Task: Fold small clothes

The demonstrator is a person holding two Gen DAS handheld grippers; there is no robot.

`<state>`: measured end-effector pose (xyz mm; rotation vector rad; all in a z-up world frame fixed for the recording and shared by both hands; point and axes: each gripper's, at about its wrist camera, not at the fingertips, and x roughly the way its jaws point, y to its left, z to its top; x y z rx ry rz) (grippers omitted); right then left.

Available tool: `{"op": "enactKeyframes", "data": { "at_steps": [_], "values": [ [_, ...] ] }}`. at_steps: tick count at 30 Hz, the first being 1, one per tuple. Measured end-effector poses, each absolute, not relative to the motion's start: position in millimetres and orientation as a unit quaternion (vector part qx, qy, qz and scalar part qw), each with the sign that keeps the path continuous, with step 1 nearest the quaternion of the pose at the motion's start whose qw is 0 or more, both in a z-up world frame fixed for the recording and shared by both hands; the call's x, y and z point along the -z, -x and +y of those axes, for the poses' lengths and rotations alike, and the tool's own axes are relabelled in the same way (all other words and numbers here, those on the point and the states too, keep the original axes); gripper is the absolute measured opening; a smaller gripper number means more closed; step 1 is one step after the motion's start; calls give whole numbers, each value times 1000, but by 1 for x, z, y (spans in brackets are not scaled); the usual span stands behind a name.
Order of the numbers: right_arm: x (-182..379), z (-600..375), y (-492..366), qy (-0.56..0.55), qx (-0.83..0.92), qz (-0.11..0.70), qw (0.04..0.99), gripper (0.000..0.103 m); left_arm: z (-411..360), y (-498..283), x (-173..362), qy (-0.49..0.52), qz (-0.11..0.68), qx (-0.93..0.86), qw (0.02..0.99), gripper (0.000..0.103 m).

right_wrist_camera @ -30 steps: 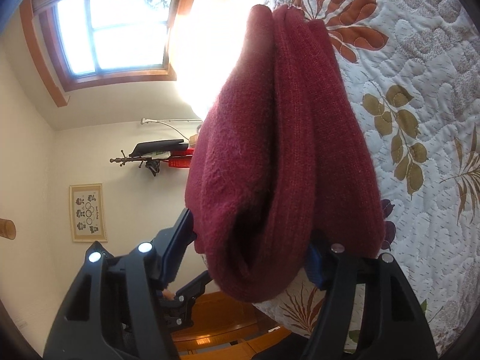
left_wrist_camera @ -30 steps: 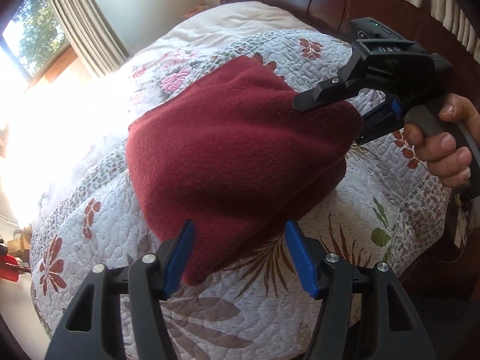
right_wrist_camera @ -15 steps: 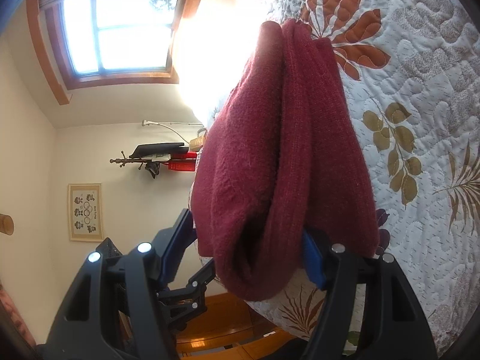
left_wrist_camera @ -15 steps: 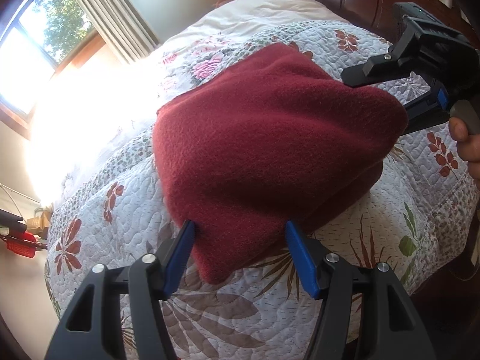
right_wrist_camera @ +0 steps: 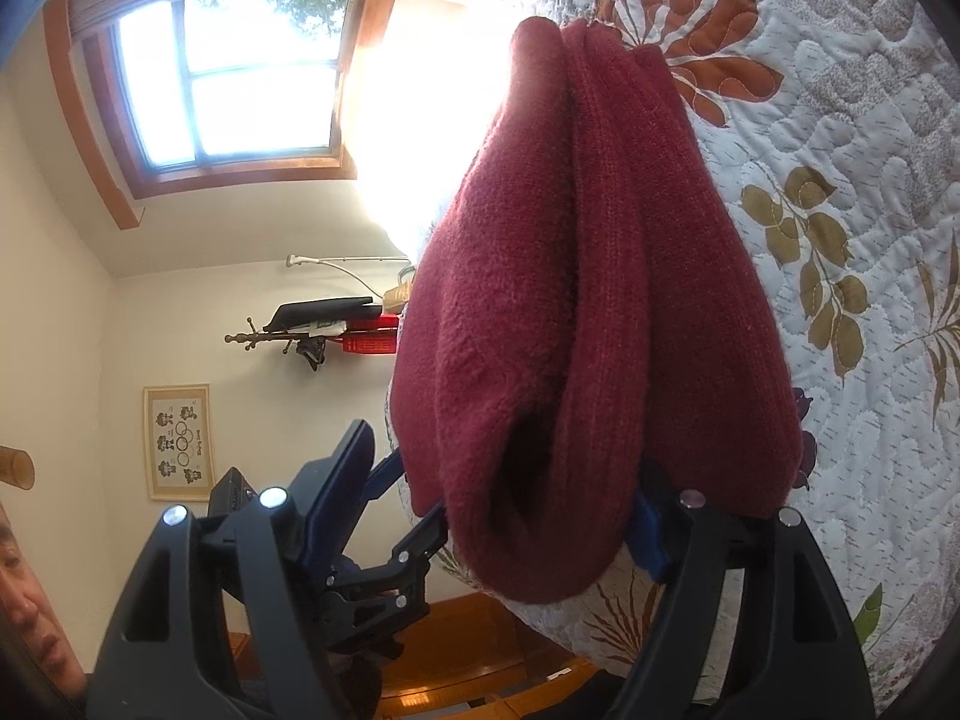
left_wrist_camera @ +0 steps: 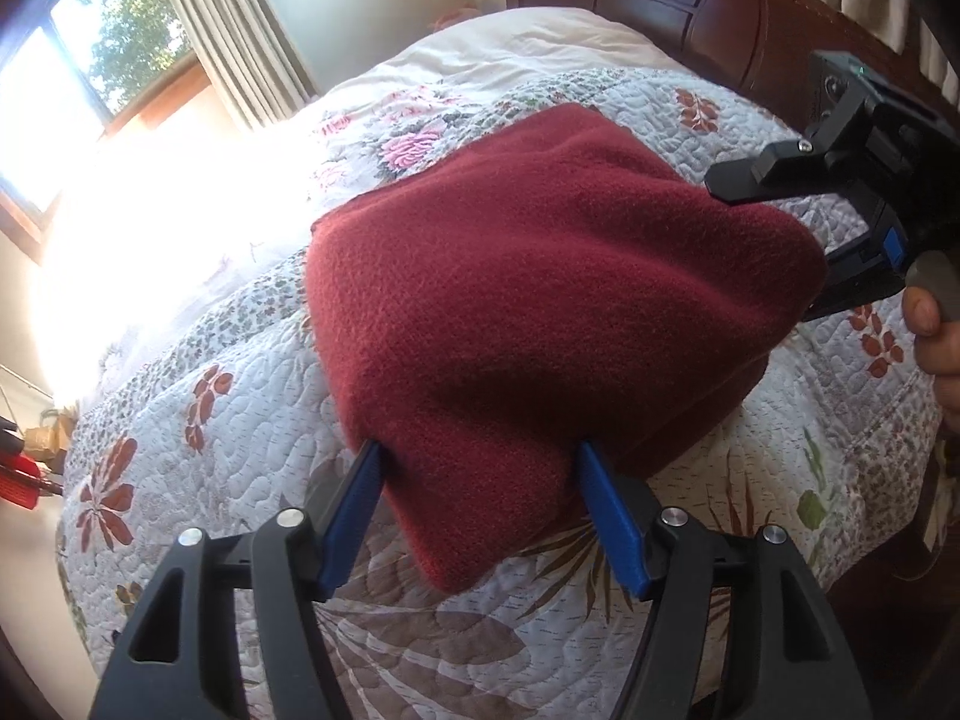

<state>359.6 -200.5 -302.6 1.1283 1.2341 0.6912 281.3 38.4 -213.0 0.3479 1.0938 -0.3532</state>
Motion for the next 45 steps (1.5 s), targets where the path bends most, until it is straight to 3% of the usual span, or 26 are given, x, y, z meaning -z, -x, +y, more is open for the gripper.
{"op": "enactKeyframes", "data": {
  "at_steps": [3, 9, 11, 12, 16, 23, 24, 25, 28, 34, 45],
  "values": [
    [308, -205, -353, -509, -300, 530, 608, 77, 52, -270, 200, -131, 494, 184, 840, 69],
    [305, -203, -358, -502, -300, 536, 609, 74, 38, -263, 205, -160, 491, 207, 831, 69],
    [297, -202, -364, -493, -302, 536, 615, 56, 30, -260, 209, -183, 481, 214, 830, 70],
    [291, -206, -367, -487, -297, 537, 621, 34, 27, -259, 210, -198, 476, 212, 830, 70],
    [279, -217, -368, -502, -281, 529, 624, 21, 17, -258, 223, -272, 450, 193, 829, 70],
    [265, -220, -371, -521, -278, 513, 623, 19, -3, -241, 242, -410, 380, 175, 811, 70],
    [263, -221, -372, -521, -279, 512, 624, 18, -3, -242, 242, -420, 369, 166, 812, 64],
    [262, -220, -372, -520, -278, 511, 626, 18, -2, -245, 241, -421, 366, 157, 815, 44],
    [259, -221, -370, -518, -274, 509, 631, 16, 11, -258, 223, -366, 381, 160, 834, 10],
    [241, -227, -352, -498, -266, 488, 665, 14, 15, -248, 206, -373, 379, 205, 822, 8],
    [299, -241, -318, -512, -225, 493, 667, 13, 1, -222, 230, -472, 360, 219, 774, 8]
  ]
}}
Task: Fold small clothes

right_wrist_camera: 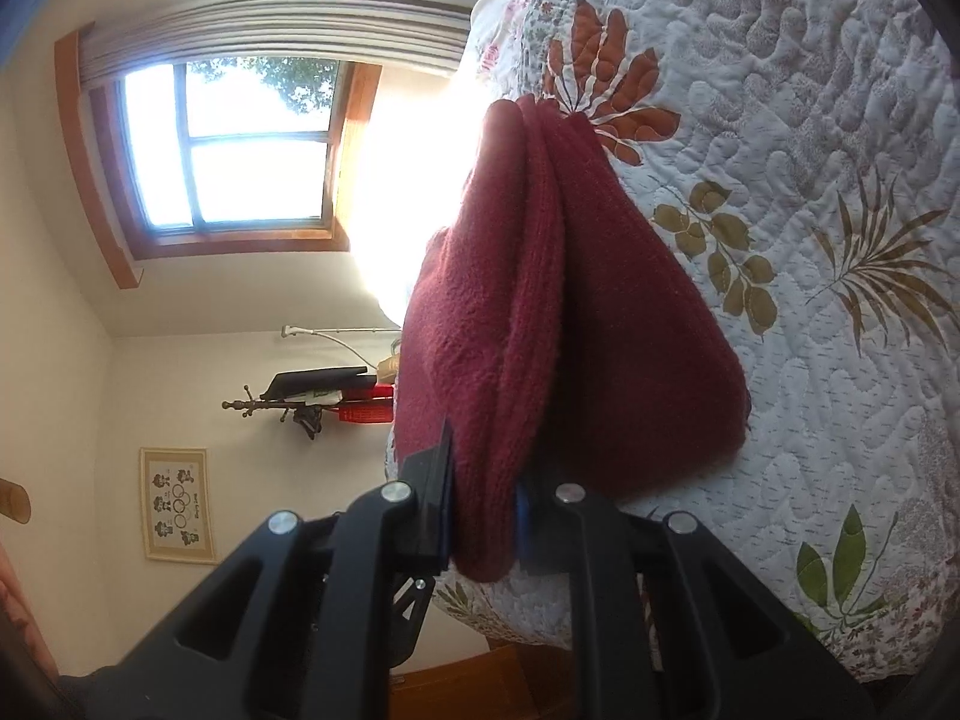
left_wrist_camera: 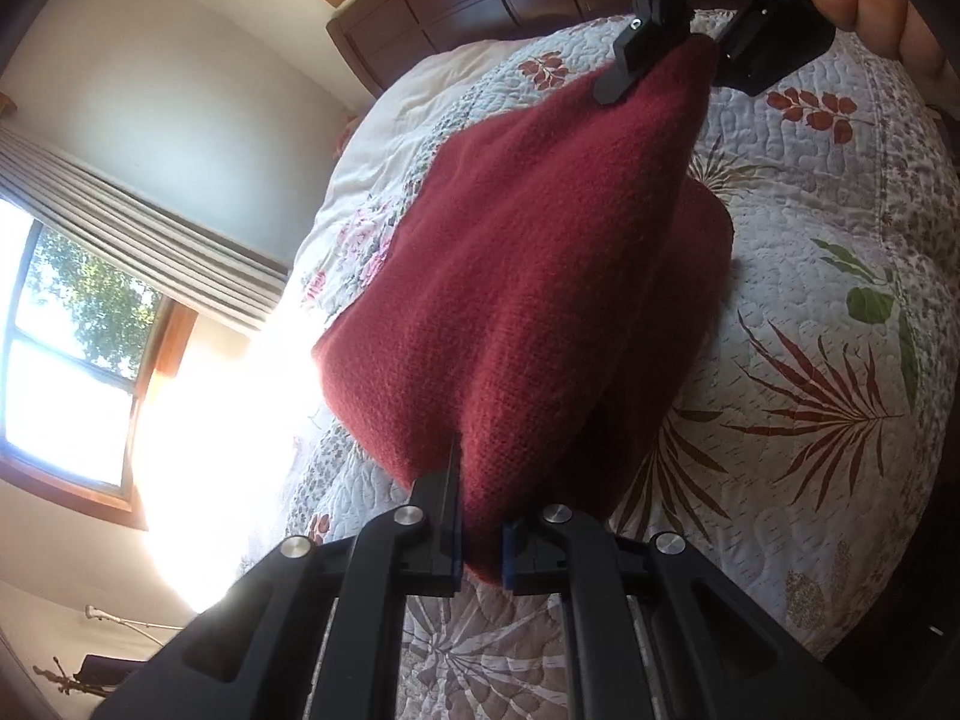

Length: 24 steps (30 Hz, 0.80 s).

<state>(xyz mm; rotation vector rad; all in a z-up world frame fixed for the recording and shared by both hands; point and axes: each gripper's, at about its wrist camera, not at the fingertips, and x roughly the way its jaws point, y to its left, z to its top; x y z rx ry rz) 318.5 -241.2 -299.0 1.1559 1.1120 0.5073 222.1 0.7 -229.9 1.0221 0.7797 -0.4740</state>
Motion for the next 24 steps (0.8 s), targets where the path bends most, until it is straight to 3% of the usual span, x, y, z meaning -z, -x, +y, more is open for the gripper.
{"op": "enactKeyframes", "data": {
  "at_steps": [4, 6, 7, 10, 11, 13, 14, 15, 18, 21, 24],
  "values": [
    [364, -232, -324, -503, -181, 550, 642, 14, -10, -220, 268, -528, 369, 221, 732, 9],
    [350, -234, -323, -487, -192, 533, 664, 15, -10, -213, 260, -538, 349, 223, 734, 14],
    [341, -236, -322, -491, -207, 521, 666, 19, -8, -211, 252, -531, 346, 224, 740, 24],
    [326, -248, -320, -496, -218, 510, 668, 31, 1, -200, 227, -511, 332, 228, 759, 40],
    [325, -250, -320, -498, -221, 513, 663, 34, 0, -195, 221, -505, 323, 231, 766, 42],
    [328, -250, -320, -502, -229, 523, 650, 55, -3, -185, 210, -484, 314, 252, 777, 50],
    [331, -249, -321, -497, -231, 530, 647, 57, -5, -183, 207, -475, 309, 262, 781, 51],
    [331, -247, -321, -490, -233, 536, 647, 57, -9, -182, 207, -472, 307, 268, 782, 51],
    [336, -240, -319, -450, -216, 559, 662, 31, -22, -191, 222, -460, 324, 283, 776, 52],
    [354, -241, -315, -417, -179, 589, 669, 34, -25, -207, 250, -454, 376, 292, 753, 51],
    [327, -248, -315, -397, -193, 569, 694, 37, -24, -213, 256, -456, 395, 295, 741, 51]
  ]
}}
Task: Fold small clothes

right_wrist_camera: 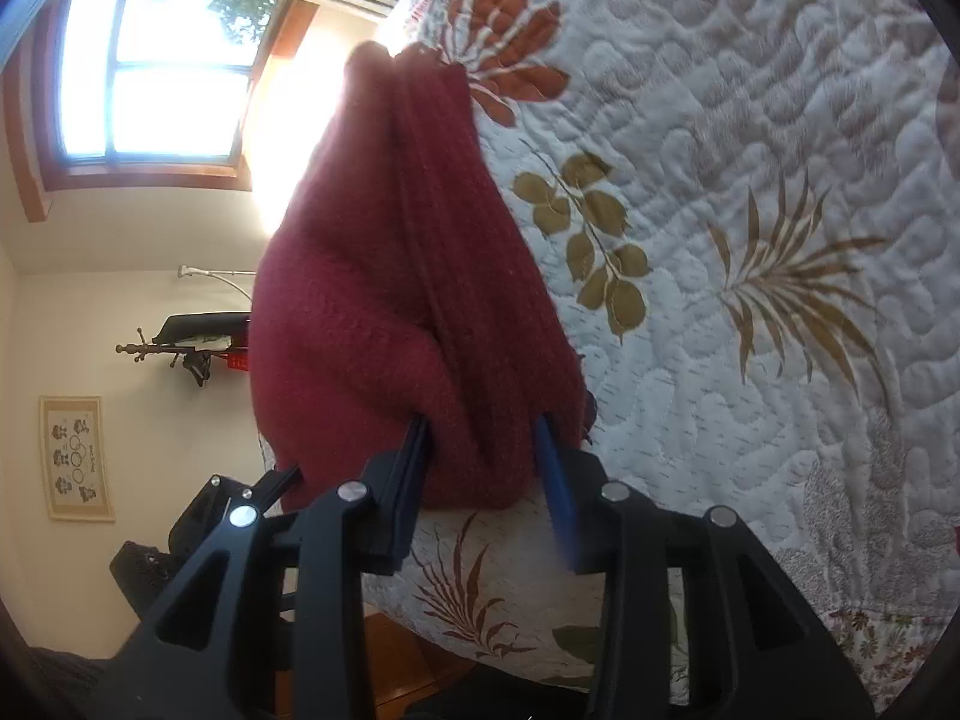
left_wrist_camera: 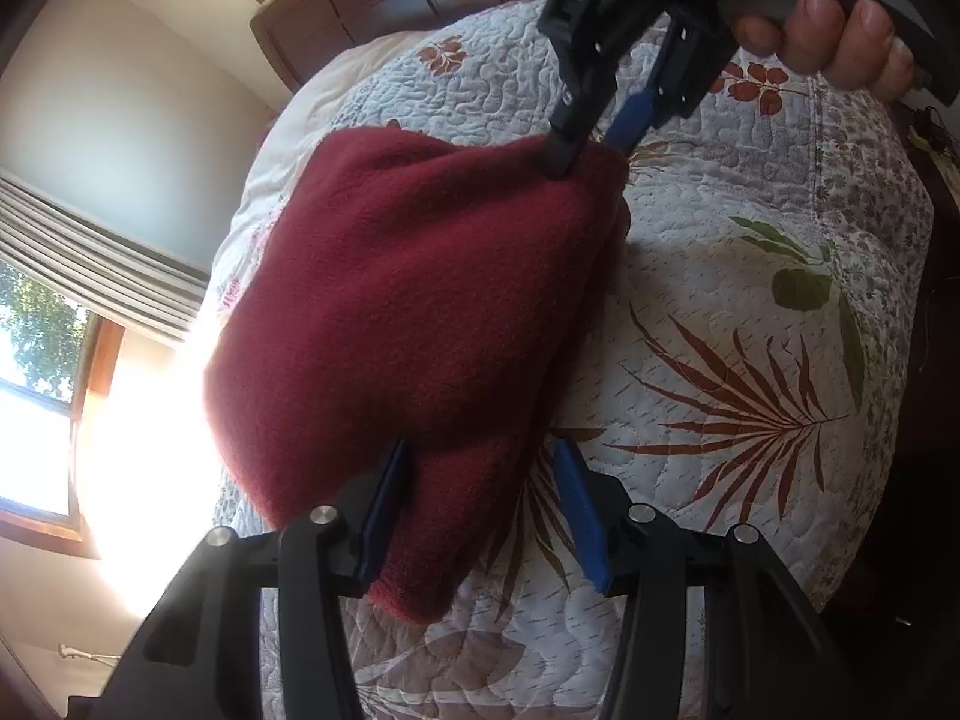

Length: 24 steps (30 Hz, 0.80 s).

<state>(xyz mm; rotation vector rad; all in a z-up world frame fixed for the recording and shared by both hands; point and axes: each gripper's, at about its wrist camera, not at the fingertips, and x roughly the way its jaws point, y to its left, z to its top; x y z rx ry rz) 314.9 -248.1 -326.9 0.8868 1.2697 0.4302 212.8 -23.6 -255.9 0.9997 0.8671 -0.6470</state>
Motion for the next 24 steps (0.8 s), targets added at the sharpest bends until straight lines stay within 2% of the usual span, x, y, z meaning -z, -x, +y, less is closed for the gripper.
{"op": "enactKeyframes", "data": {
  "at_steps": [3, 6, 9, 10, 11, 12, 13, 18, 21, 24],
  "values": [
    [297, -262, -330, -406, -206, 527, 718, 42, -21, -214, 242, -431, 397, 299, 753, 51],
    [286, -256, -369, -396, -230, 514, 726, 43, -24, -207, 228, -414, 376, 312, 768, 52],
    [292, -241, -417, -382, -239, 522, 724, 44, -32, -197, 232, -418, 371, 332, 760, 60],
    [298, -236, -429, -375, -240, 530, 722, 41, -33, -196, 238, -420, 376, 333, 756, 60],
    [302, -231, -438, -364, -232, 538, 724, 30, -34, -197, 244, -424, 383, 331, 751, 60],
    [302, -227, -444, -350, -231, 542, 728, 8, -36, -198, 251, -425, 393, 330, 746, 60],
    [296, -226, -446, -340, -225, 538, 737, 8, -36, -200, 256, -424, 399, 329, 743, 60],
    [259, -232, -441, -310, -207, 483, 792, 7, -40, -209, 266, -400, 413, 335, 747, 60],
    [302, -231, -455, -299, -154, 522, 783, 8, -44, -212, 271, -396, 417, 337, 746, 60],
    [333, -236, -454, -332, -133, 541, 761, 16, -44, -212, 262, -382, 423, 349, 744, 60]
  ]
}}
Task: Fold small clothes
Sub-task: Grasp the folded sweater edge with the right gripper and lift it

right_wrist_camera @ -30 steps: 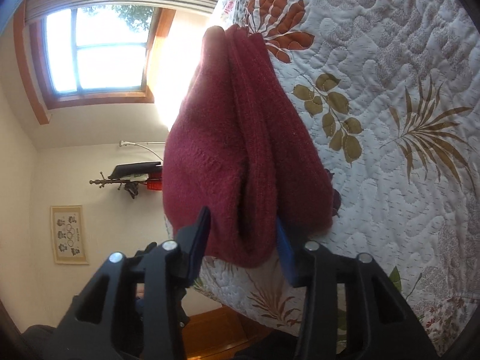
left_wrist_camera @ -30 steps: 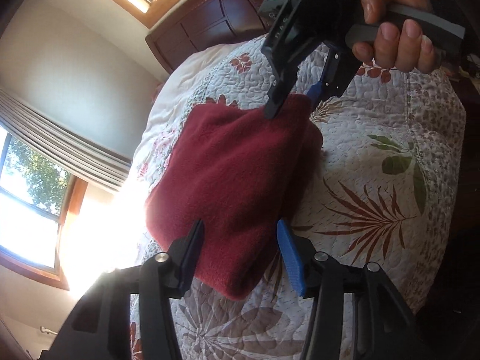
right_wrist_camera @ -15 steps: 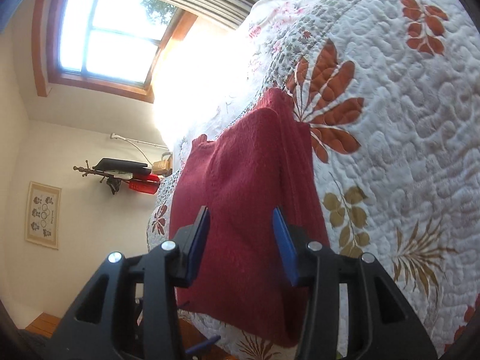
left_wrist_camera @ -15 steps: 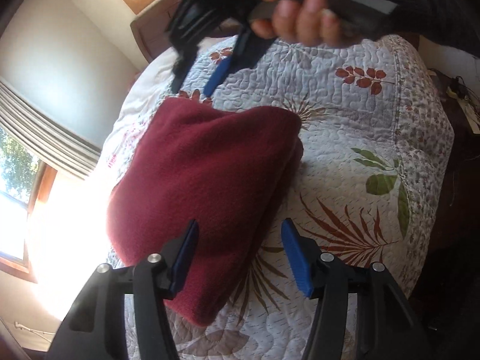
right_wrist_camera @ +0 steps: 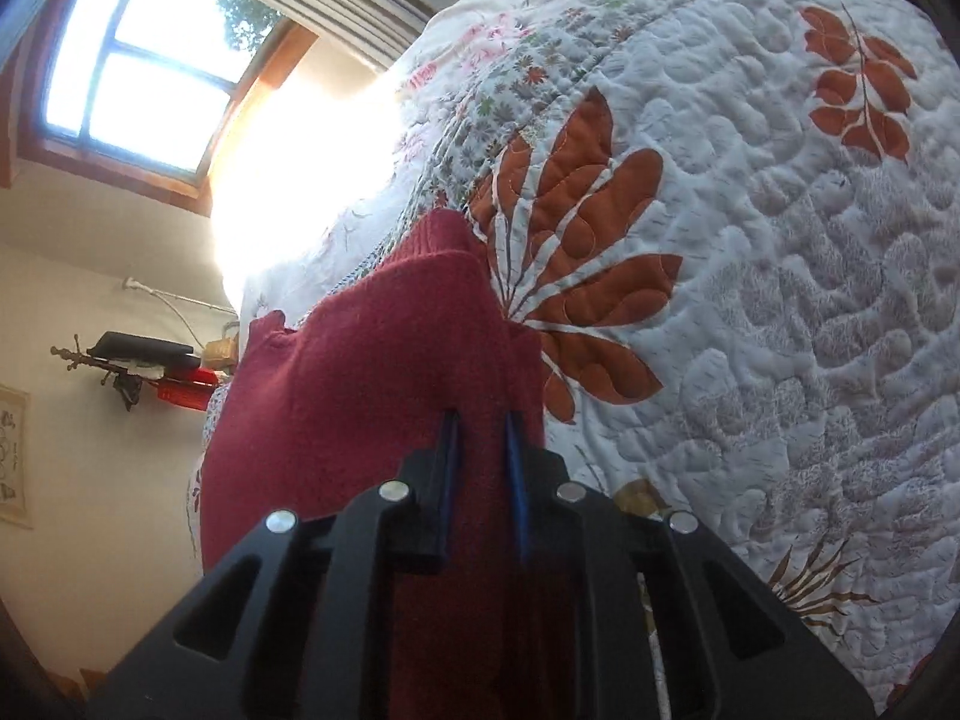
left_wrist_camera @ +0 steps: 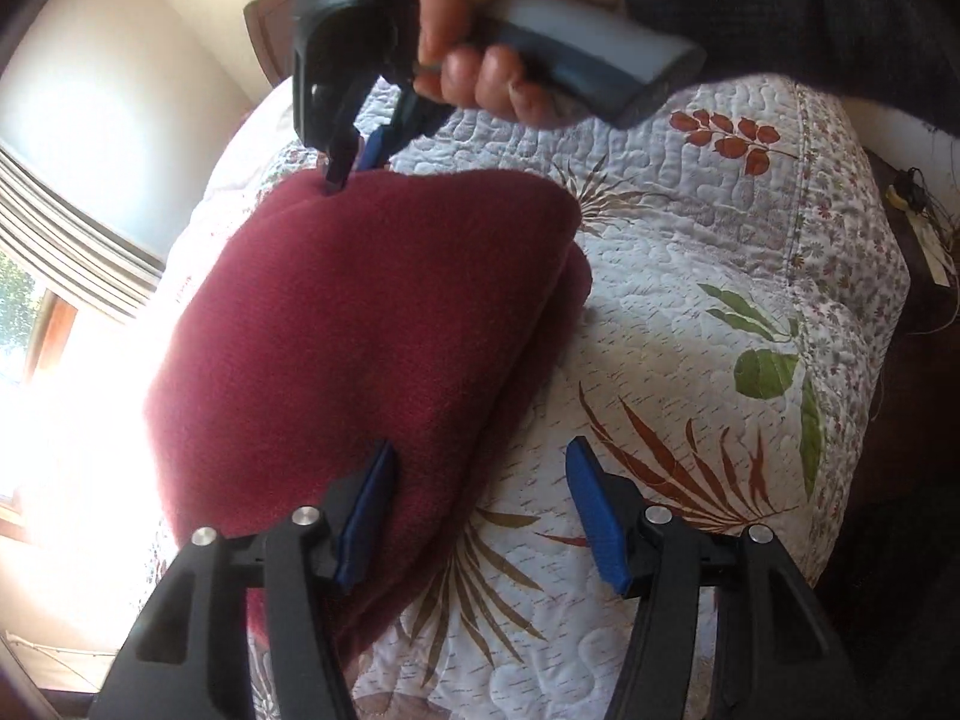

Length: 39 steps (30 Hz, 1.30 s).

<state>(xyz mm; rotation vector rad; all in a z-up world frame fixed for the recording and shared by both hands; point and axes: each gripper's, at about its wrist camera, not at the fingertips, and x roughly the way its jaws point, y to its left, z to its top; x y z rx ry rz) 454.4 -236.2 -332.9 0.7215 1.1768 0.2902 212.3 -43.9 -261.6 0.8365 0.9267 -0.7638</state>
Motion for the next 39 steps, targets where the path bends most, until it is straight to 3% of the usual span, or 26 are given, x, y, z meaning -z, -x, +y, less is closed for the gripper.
{"op": "enactKeyframes", "data": {
  "at_steps": [3, 5, 7, 10, 11, 13, 17, 23, 27, 30, 32, 33, 34, 36, 39],
  "values": [
    [313, -251, -441, -361, -164, 518, 758, 27, -22, -212, 225, -322, 431, 362, 761, 60],
    [301, -261, -433, -366, -174, 513, 757, 39, 1, -216, 197, -264, 434, 360, 783, 65],
    [297, -264, -425, -377, -193, 519, 743, 60, 21, -221, 180, -227, 431, 340, 804, 72],
    [302, -249, -418, -364, -220, 545, 723, 67, 40, -232, 176, -203, 444, 306, 817, 72],
    [309, -240, -419, -350, -225, 558, 718, 65, 44, -236, 177, -190, 450, 299, 820, 72],
    [317, -228, -420, -332, -222, 573, 715, 13, 49, -243, 182, -165, 468, 290, 818, 72],
    [296, -244, -408, -337, -208, 542, 741, 9, 56, -244, 185, -145, 475, 287, 819, 72],
    [346, -254, -408, -371, -170, 570, 713, 12, 81, -260, 201, -59, 517, 265, 812, 72],
    [312, -263, -392, -365, -182, 546, 732, 34, 114, -283, 213, 54, 554, 247, 793, 72],
    [295, -270, -369, -351, -181, 543, 741, 61, 129, -295, 220, 118, 569, 248, 775, 72],
    [299, -265, -354, -353, -194, 554, 728, 63, 134, -300, 226, 160, 575, 256, 761, 73],
    [304, -261, -350, -348, -200, 562, 723, 62, 137, -301, 229, 179, 577, 260, 754, 73],
    [312, -257, -347, -340, -198, 570, 721, 41, 139, -303, 233, 199, 579, 264, 745, 73],
    [331, -249, -344, -348, -199, 586, 704, 16, 142, -306, 243, 244, 586, 269, 724, 74],
    [355, -259, -339, -350, -173, 597, 701, 10, 149, -309, 259, 316, 587, 271, 694, 74]
  ]
}}
